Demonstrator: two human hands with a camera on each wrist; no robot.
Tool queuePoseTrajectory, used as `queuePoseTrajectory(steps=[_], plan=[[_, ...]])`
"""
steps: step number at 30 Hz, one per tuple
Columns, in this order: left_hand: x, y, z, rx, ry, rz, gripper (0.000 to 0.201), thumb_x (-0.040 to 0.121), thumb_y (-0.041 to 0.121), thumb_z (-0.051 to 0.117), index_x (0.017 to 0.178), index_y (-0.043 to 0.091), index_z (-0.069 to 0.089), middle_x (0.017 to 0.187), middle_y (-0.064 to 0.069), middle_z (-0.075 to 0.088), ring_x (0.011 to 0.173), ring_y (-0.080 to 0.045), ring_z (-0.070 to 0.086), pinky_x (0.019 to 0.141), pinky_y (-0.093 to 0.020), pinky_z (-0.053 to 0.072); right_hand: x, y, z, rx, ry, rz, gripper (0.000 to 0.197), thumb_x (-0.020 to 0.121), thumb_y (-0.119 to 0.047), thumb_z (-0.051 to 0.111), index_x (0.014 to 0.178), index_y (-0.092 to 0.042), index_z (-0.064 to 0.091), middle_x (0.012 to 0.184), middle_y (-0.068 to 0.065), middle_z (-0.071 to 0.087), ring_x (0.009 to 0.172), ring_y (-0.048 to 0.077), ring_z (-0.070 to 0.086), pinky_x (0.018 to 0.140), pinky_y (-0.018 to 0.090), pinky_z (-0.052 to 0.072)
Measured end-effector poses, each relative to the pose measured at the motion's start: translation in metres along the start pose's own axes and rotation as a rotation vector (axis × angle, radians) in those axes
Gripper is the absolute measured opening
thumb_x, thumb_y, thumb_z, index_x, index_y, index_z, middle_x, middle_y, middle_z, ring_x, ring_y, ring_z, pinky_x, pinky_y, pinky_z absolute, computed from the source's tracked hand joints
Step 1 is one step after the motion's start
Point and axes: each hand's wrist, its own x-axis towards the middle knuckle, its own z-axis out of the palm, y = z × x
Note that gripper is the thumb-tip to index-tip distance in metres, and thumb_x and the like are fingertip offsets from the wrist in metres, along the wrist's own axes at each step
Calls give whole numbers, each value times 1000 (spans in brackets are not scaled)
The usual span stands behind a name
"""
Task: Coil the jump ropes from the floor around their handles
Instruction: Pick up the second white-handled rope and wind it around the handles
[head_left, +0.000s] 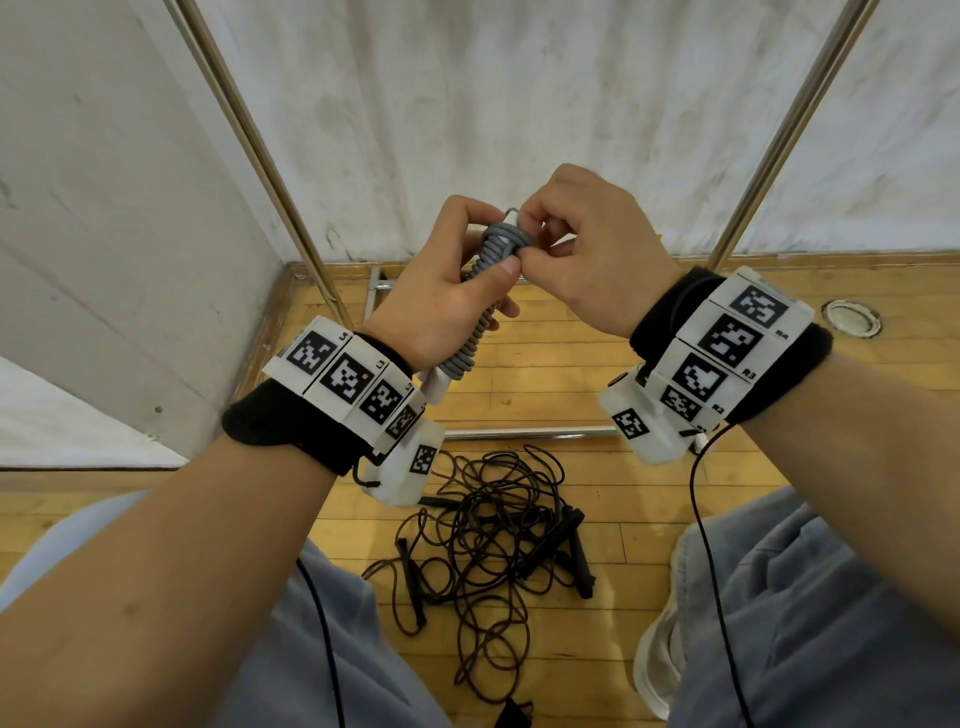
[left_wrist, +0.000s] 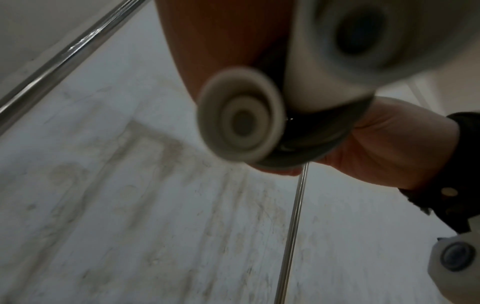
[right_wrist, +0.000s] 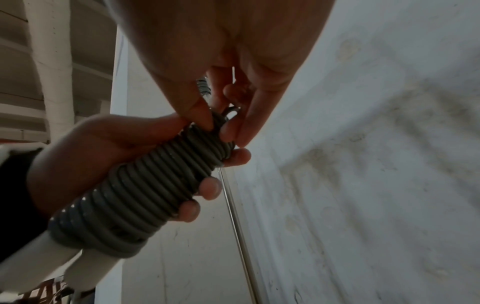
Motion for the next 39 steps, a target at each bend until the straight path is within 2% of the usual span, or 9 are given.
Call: queuePoseTrajectory(steps=[5,7,10,12,19,23,27,32,39], plan=[[2,2,-2,-46,42,-11,23,97,7,51,106,24,36,95,-7,55,68,-23,62,63,-41,52,-4,-3,3,73,49,-26,7,76,-4,60,83,-5,61,87,0,47,78,16,52,69,30,52],[2,2,-3,-66,72,-18,24,97,8,51,104,25,37,94,-7,57,67,-22,61,62,-40,52,-6,-4,6,126,31,-25,13,74,-4,62,86,-6,60,90,-2,47,80,16,57,72,27,54],[2,2,-3,-101,106,-36,20,97,9,51,104,22,38,91,-9,58,64,-21,61,59,-37,51,-6,-5,7,171,15,-18,18,73,-11,69,89,-11,60,90,-11,48,77,7,59,73,17,52],[2,2,-2,-114,113,-46,17,98,11,50,101,21,37,91,-12,56,62,-22,60,57,-37,50,-5,-4,6,131,36,-39,16,74,-13,69,89,-10,62,89,-8,51,74,7,59,72,16,51],[1,6,-1,-43,158,10,11,104,21,35,94,24,34,87,-7,56,57,-19,56,51,-32,49,-1,-6,7,106,75,-36,13,73,-15,73,79,-17,61,81,-7,52,73,16,59,69,25,52],[4,0,2,34,183,28,10,105,26,30,100,17,32,80,-5,57,57,-20,55,53,-34,49,-1,-9,11,116,106,-27,11,68,-14,67,75,-18,59,76,-14,48,66,10,60,67,28,54],[6,-3,5,8,177,14,10,105,26,31,99,18,32,78,-4,57,57,-19,54,53,-33,48,2,-9,16,75,130,-6,14,64,-18,61,72,-8,56,76,2,54,68,22,57,63,42,51],[11,-2,8,-57,194,-141,23,103,39,29,96,18,34,74,-5,57,52,-12,57,51,-30,51,3,-9,14,-45,43,-29,11,64,-21,57,69,-13,52,73,-2,48,65,19,50,62,39,47],[13,-1,7,-136,211,-169,13,99,28,37,90,19,36,70,-8,52,48,-14,53,48,-29,44,4,-10,6,-85,34,-29,7,69,-16,62,70,-9,63,69,-4,53,66,17,55,66,32,48]])
